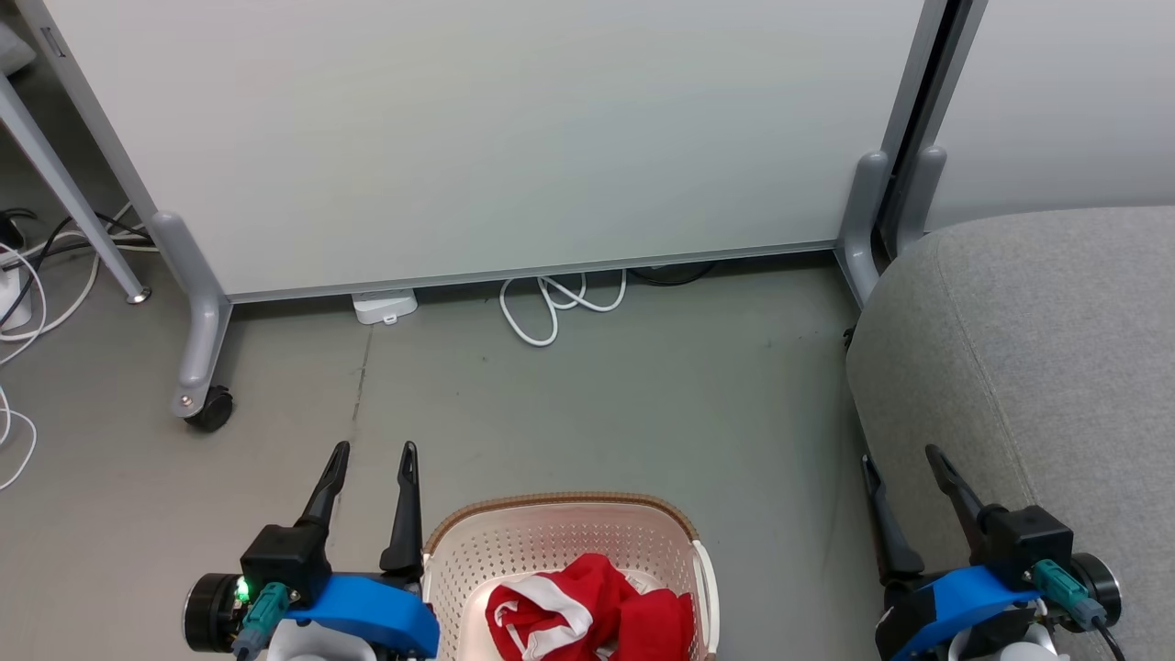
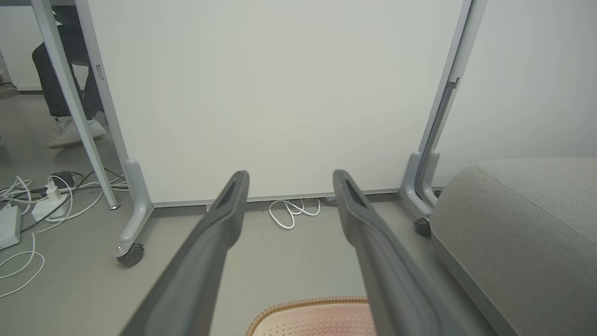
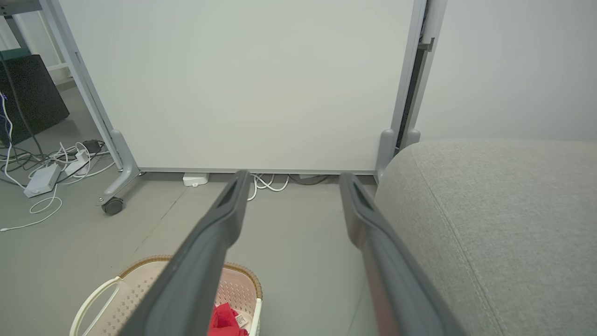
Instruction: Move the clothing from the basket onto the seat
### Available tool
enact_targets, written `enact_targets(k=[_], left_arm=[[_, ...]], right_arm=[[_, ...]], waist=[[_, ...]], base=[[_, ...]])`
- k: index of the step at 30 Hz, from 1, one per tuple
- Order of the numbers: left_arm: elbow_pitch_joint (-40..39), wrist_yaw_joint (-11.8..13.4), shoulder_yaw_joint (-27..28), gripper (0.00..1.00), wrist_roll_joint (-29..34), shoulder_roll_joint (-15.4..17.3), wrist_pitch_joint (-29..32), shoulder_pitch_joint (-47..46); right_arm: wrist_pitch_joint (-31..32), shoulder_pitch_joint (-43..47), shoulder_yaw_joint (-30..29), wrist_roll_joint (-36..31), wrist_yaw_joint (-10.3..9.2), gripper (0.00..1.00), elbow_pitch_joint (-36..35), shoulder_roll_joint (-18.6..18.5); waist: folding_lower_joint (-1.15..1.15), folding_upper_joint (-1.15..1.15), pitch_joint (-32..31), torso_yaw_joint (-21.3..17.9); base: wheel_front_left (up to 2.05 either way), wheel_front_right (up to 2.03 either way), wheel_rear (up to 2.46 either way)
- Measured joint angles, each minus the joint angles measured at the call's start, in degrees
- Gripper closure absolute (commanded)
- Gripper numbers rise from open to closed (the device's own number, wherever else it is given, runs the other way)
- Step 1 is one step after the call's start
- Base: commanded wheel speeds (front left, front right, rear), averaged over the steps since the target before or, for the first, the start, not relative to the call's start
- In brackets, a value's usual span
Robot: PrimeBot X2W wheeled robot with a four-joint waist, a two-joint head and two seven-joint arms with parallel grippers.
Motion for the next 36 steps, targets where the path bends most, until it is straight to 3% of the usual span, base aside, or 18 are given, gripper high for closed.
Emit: enact_targets(k=[20,29,36], left_arm=[[0.26,0.32,0.18,0.0,-0.49,-0.01,-0.01,0.04],[2.76,0.05,0.22,0.0,-0.57,-0.03,-0.07,-1.27],[10.55,-0.37,-0.74,0.0,-1.42,-0.05,-0.07,-5.02]], right_arm=[[-0.27,-0.55,1.3,0.53,0.0,0.0,0.22,-0.02],[-0.35,-3.41,3.81,0.45,0.01,0.0,-1.05,-0.05],[-0.42,-6.97,5.27,0.47,0.01,0.0,-2.65,-0.08]], waist=[[0.0,0.0,0.67,-1.09],[0.0,0.0,4.98,-4.64],[0.0,0.0,10.74,-7.4]], base=[[0.0,0.0,0.0],[0.0,0.0,0.0],[0.0,0.0,0.0]])
